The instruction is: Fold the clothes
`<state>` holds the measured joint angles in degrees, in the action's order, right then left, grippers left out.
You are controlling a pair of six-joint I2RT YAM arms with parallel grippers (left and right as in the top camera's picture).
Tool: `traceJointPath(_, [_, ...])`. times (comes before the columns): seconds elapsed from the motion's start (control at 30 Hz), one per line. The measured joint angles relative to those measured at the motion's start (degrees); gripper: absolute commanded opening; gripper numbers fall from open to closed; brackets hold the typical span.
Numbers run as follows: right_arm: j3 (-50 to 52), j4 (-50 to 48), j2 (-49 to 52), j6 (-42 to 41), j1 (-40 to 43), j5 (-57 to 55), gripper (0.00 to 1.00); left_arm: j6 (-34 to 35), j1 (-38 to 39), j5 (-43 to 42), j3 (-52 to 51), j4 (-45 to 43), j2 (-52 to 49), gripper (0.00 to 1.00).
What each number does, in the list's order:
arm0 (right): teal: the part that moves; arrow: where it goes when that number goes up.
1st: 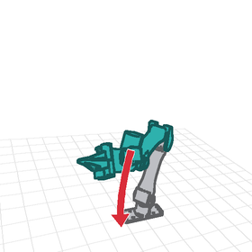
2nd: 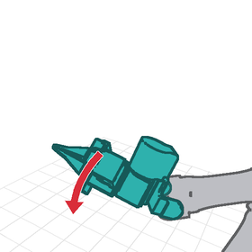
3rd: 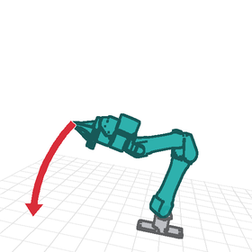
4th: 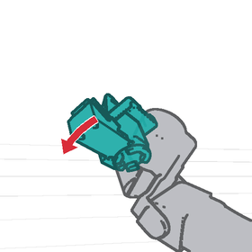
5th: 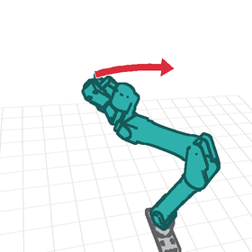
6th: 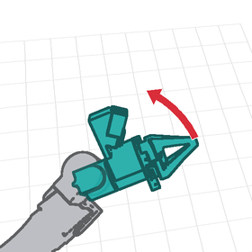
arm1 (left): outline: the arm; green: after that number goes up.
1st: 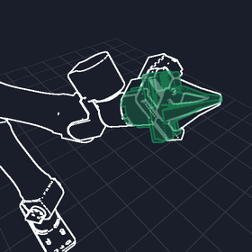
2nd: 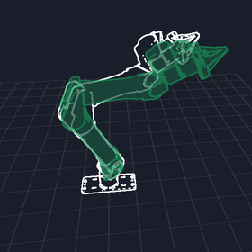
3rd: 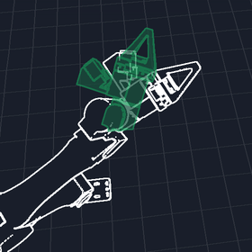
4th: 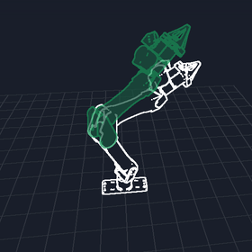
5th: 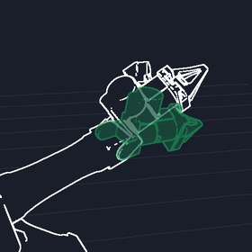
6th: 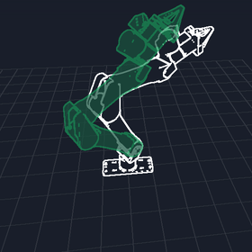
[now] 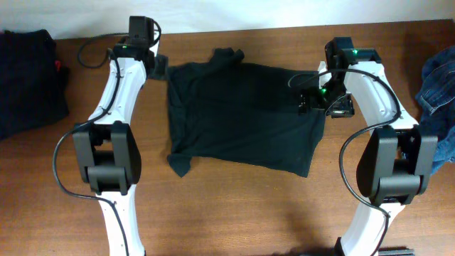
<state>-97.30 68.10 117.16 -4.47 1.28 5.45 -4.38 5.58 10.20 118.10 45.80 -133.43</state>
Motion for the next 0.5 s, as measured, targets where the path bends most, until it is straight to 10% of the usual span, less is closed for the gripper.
traceJointPath(0.5, [0.0, 0.0, 0.0, 0.0, 0.0, -0.5, 0.98, 7.1, 6.1, -10.4, 0.2, 28.0, 5.3, 0.79])
